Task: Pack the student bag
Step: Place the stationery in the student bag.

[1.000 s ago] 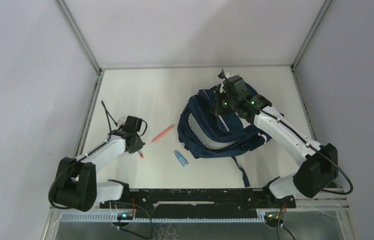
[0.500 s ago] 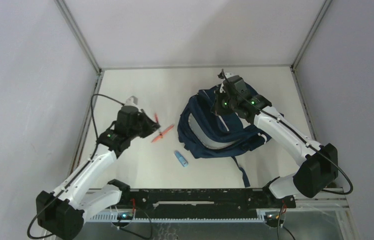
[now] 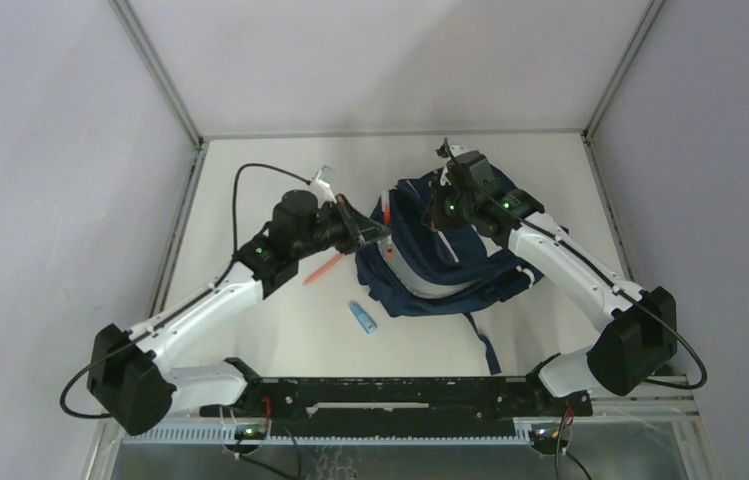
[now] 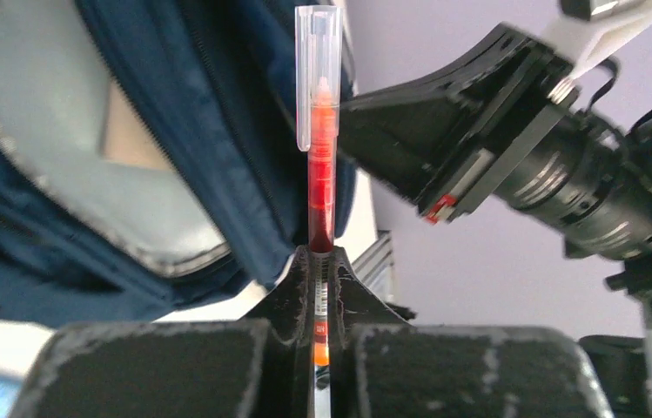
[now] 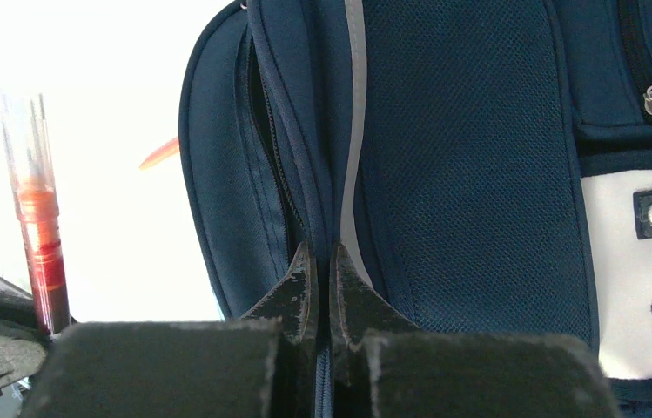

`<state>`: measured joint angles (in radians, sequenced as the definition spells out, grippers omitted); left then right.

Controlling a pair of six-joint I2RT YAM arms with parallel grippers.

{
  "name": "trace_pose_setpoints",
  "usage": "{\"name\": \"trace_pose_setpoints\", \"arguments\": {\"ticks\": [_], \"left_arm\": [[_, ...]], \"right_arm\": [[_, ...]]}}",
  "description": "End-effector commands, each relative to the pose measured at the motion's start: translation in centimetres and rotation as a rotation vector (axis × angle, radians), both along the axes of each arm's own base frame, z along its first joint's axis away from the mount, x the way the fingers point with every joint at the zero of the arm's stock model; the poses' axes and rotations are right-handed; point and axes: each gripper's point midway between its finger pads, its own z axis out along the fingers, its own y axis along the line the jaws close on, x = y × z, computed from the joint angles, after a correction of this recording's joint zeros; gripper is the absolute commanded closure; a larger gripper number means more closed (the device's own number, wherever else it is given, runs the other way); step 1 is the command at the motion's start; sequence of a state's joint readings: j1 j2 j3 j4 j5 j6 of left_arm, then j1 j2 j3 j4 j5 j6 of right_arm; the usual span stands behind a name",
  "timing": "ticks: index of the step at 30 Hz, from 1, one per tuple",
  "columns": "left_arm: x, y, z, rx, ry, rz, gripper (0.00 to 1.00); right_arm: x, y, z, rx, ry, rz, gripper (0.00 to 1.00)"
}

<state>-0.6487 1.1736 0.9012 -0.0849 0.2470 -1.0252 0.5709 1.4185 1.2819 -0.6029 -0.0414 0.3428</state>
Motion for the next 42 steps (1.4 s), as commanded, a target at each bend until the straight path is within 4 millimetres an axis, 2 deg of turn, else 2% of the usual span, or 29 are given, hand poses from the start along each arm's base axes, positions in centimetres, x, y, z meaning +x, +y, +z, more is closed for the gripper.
{"name": "trace_pose_setpoints", "arguments": {"ticks": [1,8,15,19,20,22,24,25,28,32,36,39,41,42], "left_arm": [[1.1,-3.0,5.1,-0.178,-0.048,-0.044,1.00],[4.2,-5.5,3.4,-0.173,0.023,-0.001,1.00],[5.5,-6.0,0.5,-0.145,0.114,0.065,1.00],[6.0,-7.2,0.0,-0.143,0.133,0.059,1.00],[6.2,-7.7,0.0,-0.141,0.127,0.043,0.97],[6.5,-8.4,0.0,-0.135,0.123,0.017,0.77],[6.7,-8.5,0.0,-0.127,0.112,0.015,0.63],[6.6,-8.4,0.2,-0.122,0.101,0.017,0.60],[6.3,-7.6,0.8,-0.093,0.064,0.024,0.59],[5.0,-6.5,2.4,-0.055,-0.016,0.001,0.67],[2.3,-4.7,2.3,0.063,-0.080,-0.029,0.70],[0.4,-1.9,-0.3,0.210,-0.101,-0.013,0.69],[-0.4,0.7,-3.3,0.313,-0.078,0.024,0.65],[-0.7,2.4,-5.5,0.384,-0.045,0.062,0.62]], "right_arm": [[0.2,1.9,4.1,0.111,-0.103,0.032,1.00],[0.2,1.8,4.0,0.106,-0.098,0.029,1.00],[0.3,1.4,4.3,0.103,-0.109,0.018,1.00],[0.3,1.5,4.2,0.104,-0.106,0.021,1.00],[0.3,1.5,4.2,0.106,-0.106,0.022,1.00],[0.3,1.6,4.1,0.105,-0.103,0.023,1.00],[0.2,1.6,4.1,0.104,-0.103,0.023,1.00],[0.2,1.5,4.1,0.101,-0.102,0.021,1.00],[0.1,1.1,4.0,0.085,-0.101,0.009,1.00],[0.2,1.1,3.8,0.083,-0.099,0.008,1.00],[0.3,1.2,3.8,0.085,-0.100,0.011,1.00],[0.4,1.2,3.8,0.082,-0.103,0.011,1.00],[0.4,1.1,3.9,0.081,-0.106,0.011,1.00],[0.5,1.1,3.8,0.081,-0.106,0.011,1.00]]}}
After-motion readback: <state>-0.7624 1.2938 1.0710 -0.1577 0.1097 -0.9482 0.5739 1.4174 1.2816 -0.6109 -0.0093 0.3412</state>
